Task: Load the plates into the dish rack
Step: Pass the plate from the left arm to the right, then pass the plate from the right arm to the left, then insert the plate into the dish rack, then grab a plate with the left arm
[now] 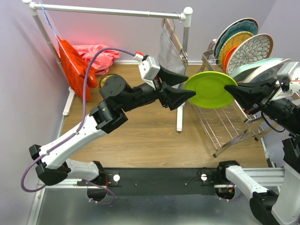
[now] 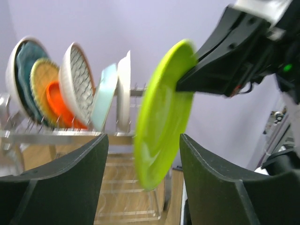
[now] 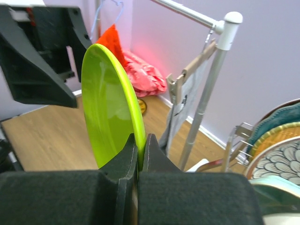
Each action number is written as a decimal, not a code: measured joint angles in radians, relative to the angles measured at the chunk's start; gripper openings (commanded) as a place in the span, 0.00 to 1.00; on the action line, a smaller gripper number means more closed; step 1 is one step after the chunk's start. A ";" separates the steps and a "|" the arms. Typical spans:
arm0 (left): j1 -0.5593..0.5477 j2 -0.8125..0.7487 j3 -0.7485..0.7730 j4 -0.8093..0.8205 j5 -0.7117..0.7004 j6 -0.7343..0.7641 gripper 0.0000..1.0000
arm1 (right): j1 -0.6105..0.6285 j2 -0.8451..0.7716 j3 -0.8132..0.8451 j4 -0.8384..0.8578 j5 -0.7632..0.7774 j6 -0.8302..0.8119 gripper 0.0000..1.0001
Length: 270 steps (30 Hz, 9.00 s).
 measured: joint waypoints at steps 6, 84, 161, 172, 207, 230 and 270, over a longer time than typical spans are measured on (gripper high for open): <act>-0.008 0.076 0.116 0.029 0.073 0.030 0.52 | -0.014 0.008 0.025 0.000 0.062 -0.012 0.00; -0.314 0.808 0.817 -0.024 -0.481 0.189 0.00 | -0.035 0.053 0.221 0.524 1.059 -0.101 0.90; -0.414 1.071 0.861 0.383 -0.952 0.922 0.06 | -0.033 -0.050 -0.050 0.528 1.042 -0.007 0.92; -0.417 1.077 0.861 0.406 -0.951 0.961 0.25 | -0.033 -0.050 -0.050 0.528 1.046 -0.007 0.92; -0.457 0.727 0.537 0.384 -0.959 0.785 0.61 | -0.033 -0.051 -0.055 0.529 1.024 -0.017 0.91; 0.108 -0.164 -0.557 0.037 -0.706 -0.263 0.65 | -0.031 0.210 -0.003 0.021 -0.172 -0.267 0.95; 0.922 0.745 -0.280 0.078 -0.497 -1.332 0.59 | -0.031 0.125 -0.006 0.033 0.097 -0.262 1.00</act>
